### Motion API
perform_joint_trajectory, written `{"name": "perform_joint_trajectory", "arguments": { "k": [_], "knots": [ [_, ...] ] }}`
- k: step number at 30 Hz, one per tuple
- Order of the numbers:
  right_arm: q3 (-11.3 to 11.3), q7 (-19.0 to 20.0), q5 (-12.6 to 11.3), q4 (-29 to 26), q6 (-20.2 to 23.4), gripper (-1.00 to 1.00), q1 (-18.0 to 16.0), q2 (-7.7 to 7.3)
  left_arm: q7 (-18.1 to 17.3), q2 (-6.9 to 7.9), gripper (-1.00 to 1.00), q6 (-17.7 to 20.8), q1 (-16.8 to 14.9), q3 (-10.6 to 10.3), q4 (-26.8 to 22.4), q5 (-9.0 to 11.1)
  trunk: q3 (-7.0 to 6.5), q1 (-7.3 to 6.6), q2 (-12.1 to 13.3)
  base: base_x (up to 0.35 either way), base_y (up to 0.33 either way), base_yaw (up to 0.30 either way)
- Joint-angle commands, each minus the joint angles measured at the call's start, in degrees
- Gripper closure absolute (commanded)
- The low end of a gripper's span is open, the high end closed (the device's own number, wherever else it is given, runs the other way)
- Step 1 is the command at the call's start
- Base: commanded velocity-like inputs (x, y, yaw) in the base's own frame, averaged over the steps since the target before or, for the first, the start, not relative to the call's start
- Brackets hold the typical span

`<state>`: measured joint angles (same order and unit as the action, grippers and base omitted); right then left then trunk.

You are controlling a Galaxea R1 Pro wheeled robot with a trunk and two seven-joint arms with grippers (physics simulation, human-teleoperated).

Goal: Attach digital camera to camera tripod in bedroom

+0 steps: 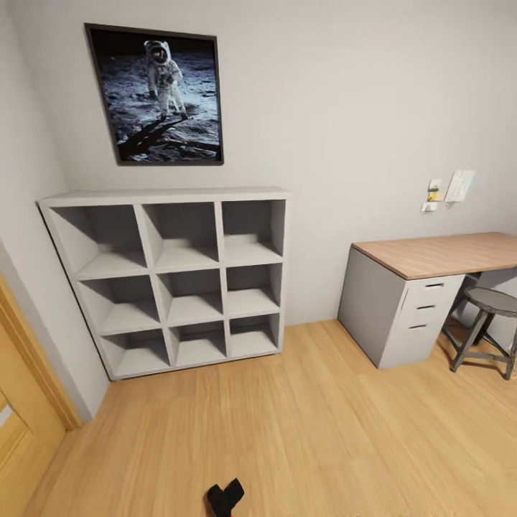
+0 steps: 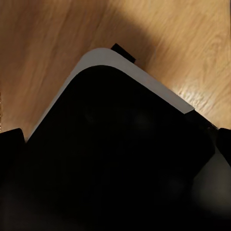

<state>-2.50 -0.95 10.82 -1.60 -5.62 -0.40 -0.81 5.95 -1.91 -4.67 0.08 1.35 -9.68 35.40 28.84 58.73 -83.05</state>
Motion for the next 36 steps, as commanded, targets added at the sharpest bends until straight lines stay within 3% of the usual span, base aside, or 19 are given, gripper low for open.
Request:
{"name": "perform_joint_trajectory", "arguments": {
  "k": [1, 12, 16, 17, 20, 23, 24, 25, 31, 36],
  "knots": [
    [-0.3, -0.1, 0.5, 0.0, -0.2, -1.00, 0.0, 0.04, 0.2, -0.01, -1.00, -0.1, 0.0, 0.1, -0.1, 0.1, 0.05, 0.00, 0.0, 0.000, 0.000, -0.297],
    [-0.4, -0.1, 0.3, -0.4, -0.1, -1.00, 0.0, -0.10, 0.4, 0.89, -1.00, 0.0, 0.0, 0.2, -1.6, 0.2, 0.05, 0.00, 0.0, 0.000, 0.000, -0.297],
    [-0.4, 0.1, 0.2, -2.7, 0.3, -1.00, 0.0, -0.20, 0.6, 1.97, -1.00, 0.7, 0.0, 0.2, -6.2, 0.2, 0.05, 0.00, 0.0, 0.000, 0.000, -0.297],
    [-0.6, 0.1, 0.1, -5.5, 2.6, -1.00, -0.1, -0.23, 1.1, 3.03, -1.00, 2.4, 0.0, 0.2, -11.4, 0.2, 0.07, 0.00, 0.0, 0.000, 0.000, -0.296],
    [-0.6, 0.2, 0.1, -8.4, 6.0, -1.00, -0.1, -0.24, 2.0, 3.85, -1.00, 4.4, 0.0, 0.3, -14.5, 0.3, 0.13, 0.00, 0.0, 0.000, 0.000, -0.296],
    [-0.7, 0.5, -0.1, -13.7, 12.4, -1.00, -0.1, -0.14, 2.7, 4.56, -1.00, 6.1, 0.0, 0.3, -16.7, 0.5, 0.21, 0.00, 0.0, 0.000, 0.000, -0.295],
    [-0.8, 0.6, -1.2, -17.8, 18.0, -1.00, -0.1, -0.09, 3.2, 4.68, -1.00, 6.5, 0.0, 0.5, -17.9, 0.7, 0.22, 0.00, 0.0, 0.000, 0.000, -0.295],
    [-0.8, 0.6, -2.3, -19.1, 19.8, -1.00, -0.1, -0.16, 3.4, 4.73, -1.00, 6.6, 0.0, 0.5, -18.4, 0.8, 0.23, 0.00, 0.0, 0.000, 0.000, -0.295],
    [-0.8, 0.7, -7.4, -20.7, 22.1, -1.00, -0.1, -0.41, 3.6, 4.96, -1.00, 6.7, 0.0, 0.6, -18.5, 1.1, 0.26, 0.00, 0.0, 0.000, 0.000, -0.295],
    [-0.8, 0.7, -9.1, -21.0, 22.3, -1.00, -0.1, -0.47, 3.6, 5.01, -1.00, 6.7, 0.0, 0.9, -18.5, 1.4, 0.27, 0.00, 0.0, 0.000, 0.000, -0.295]
  ]
}}
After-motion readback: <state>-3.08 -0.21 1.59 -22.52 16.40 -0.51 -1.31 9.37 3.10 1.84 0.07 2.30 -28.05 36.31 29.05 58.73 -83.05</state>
